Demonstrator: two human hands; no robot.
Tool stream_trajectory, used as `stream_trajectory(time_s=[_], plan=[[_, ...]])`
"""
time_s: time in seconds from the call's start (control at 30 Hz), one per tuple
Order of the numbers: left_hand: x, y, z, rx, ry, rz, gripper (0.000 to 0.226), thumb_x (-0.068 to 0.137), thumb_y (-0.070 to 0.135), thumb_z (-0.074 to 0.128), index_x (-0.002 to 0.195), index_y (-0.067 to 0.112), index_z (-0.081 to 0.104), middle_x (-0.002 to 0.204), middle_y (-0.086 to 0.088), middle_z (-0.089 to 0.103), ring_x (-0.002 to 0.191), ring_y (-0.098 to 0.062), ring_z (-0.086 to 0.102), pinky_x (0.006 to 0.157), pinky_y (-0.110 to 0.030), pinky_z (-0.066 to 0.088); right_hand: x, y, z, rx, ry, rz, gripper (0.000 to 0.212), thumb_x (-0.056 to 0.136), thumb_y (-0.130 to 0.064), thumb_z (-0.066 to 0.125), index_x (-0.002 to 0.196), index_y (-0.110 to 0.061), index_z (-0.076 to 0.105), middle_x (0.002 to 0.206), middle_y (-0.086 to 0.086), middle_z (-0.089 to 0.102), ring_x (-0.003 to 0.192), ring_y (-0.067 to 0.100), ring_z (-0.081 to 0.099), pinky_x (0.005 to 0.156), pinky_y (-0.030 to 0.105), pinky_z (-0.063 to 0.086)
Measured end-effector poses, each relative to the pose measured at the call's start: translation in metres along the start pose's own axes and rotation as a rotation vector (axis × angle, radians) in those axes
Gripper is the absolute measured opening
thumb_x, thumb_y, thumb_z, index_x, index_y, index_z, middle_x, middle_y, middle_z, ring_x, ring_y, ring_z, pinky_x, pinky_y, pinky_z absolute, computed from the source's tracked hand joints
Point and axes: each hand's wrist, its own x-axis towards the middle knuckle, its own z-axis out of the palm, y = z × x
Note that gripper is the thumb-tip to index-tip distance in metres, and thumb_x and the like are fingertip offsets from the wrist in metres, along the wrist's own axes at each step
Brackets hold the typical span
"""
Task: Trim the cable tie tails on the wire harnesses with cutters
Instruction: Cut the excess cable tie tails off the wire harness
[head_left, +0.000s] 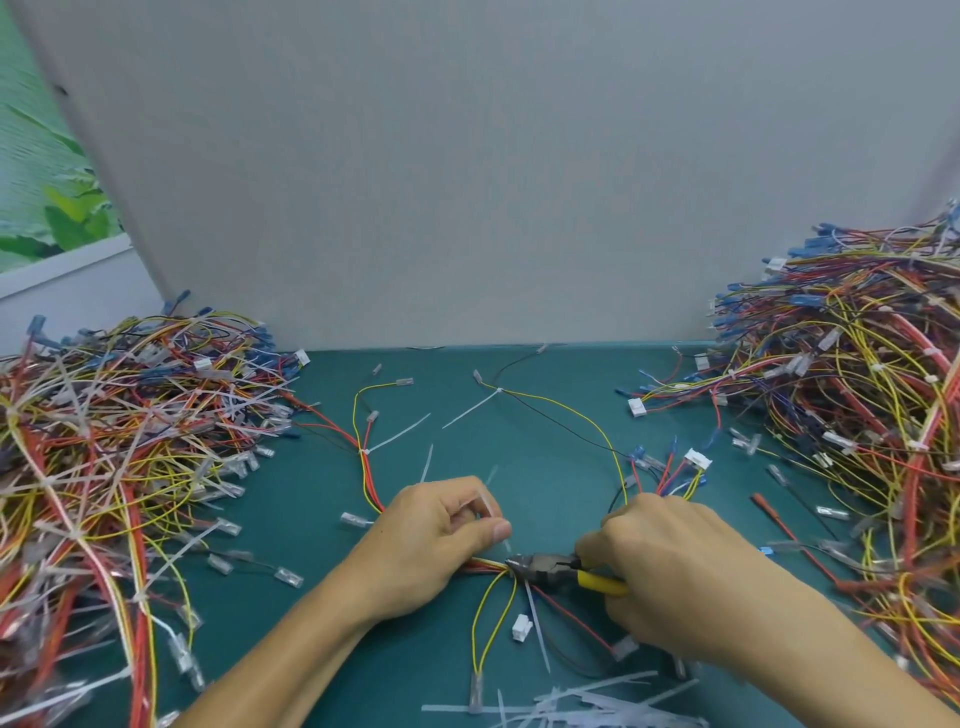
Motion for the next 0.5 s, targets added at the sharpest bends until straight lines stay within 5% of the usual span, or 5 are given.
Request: stream_trajectory(time_s=[0.17, 0.23, 0.37, 0.5], plan=[[0.007, 0.01, -0.026, -0.643, 0.219, 0.007, 0.015, 0.079, 0.022, 0.049, 0.064, 0.021, 0.05, 0.056, 0.006, 0.037, 0.051, -0.011, 0.03, 0.049, -0.024, 0.025, -0.01, 0.017, -0.013, 0.021, -0.093, 0.061, 0.015, 0.074, -0.022, 0.051, 0.067, -0.02, 0.038, 0.07, -0.002, 0.036, 0.074, 0.03, 0.044, 0.046, 0.027, 0.022], [0.007, 0.007, -0.042, -0.707, 0.303, 0.019, 0.012, 0.078, 0.016, 0.043, 0.068, 0.014, 0.05, 0.058, 0.001, 0.045, 0.052, -0.012, 0.039, 0.047, -0.021, 0.032, -0.016, 0.026, -0.021, 0.051, -0.156, 0.103, 0.011, 0.07, -0.023, 0.054, 0.065, -0.022, 0.044, 0.067, -0.002, 0.037, 0.07, 0.026, 0.045, 0.047, 0.026, 0.028], [0.007, -0.008, -0.046, -0.477, 0.357, -0.046, 0.017, 0.077, 0.016, 0.041, 0.078, 0.007, 0.054, 0.056, 0.001, 0.04, 0.052, -0.013, 0.036, 0.053, -0.028, 0.03, -0.023, 0.032, -0.03, 0.078, -0.225, 0.14, 0.005, 0.069, -0.026, 0.054, 0.073, -0.024, 0.051, 0.065, 0.0, 0.043, 0.066, 0.02, 0.047, 0.053, 0.03, 0.038], [0.002, -0.011, -0.03, 0.014, 0.244, 0.099, 0.018, 0.075, 0.016, 0.052, 0.08, 0.024, 0.067, 0.052, 0.011, 0.03, 0.051, -0.006, 0.029, 0.052, -0.02, 0.028, -0.027, 0.034, -0.035, 0.101, -0.143, 0.137, 0.016, 0.08, -0.034, 0.048, 0.078, -0.018, 0.046, 0.072, 0.0, 0.049, 0.077, 0.024, 0.052, 0.068, 0.035, 0.047]])
